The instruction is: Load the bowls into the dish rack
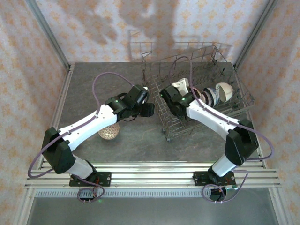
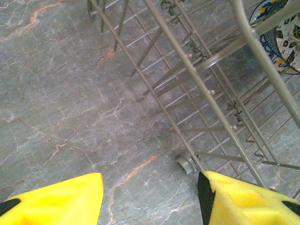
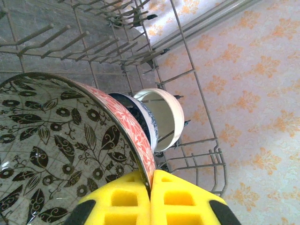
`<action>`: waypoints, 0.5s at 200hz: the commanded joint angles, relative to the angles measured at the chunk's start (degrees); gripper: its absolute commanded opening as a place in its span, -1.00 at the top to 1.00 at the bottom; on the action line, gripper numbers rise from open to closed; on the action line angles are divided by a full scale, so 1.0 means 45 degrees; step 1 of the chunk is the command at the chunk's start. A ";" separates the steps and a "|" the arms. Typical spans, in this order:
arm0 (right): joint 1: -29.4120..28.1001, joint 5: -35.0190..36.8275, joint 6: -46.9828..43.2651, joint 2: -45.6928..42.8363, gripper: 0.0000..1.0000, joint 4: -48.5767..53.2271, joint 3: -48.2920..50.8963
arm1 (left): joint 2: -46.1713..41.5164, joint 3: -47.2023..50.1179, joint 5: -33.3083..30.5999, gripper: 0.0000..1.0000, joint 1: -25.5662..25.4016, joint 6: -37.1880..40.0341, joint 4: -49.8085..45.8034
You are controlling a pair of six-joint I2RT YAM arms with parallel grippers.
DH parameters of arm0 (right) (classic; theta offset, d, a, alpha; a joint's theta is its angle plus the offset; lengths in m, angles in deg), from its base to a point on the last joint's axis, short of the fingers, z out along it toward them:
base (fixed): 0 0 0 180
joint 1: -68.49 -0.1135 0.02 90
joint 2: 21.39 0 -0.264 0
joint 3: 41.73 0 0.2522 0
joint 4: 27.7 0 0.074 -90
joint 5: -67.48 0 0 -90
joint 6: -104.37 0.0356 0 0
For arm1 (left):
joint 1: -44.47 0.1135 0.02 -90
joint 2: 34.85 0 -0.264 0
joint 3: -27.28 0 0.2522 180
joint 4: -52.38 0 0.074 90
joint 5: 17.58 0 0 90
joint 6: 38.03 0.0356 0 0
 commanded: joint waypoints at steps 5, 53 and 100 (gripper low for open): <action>-0.0197 0.1324 0.1273 0.0479 1.00 0.0679 -0.0299 | -0.0439 0.0218 -0.0283 -0.14 -0.0042 -0.0232 0.0096; -0.0451 0.1802 0.2835 0.1422 1.00 0.2123 -0.0976 | -0.0566 0.0389 -0.0279 -0.14 -0.0035 -0.0270 0.0098; -0.0824 0.1585 0.3127 0.2027 1.00 0.2241 -0.1133 | -0.0748 0.0559 -0.0366 -0.14 -0.0045 -0.0259 0.0081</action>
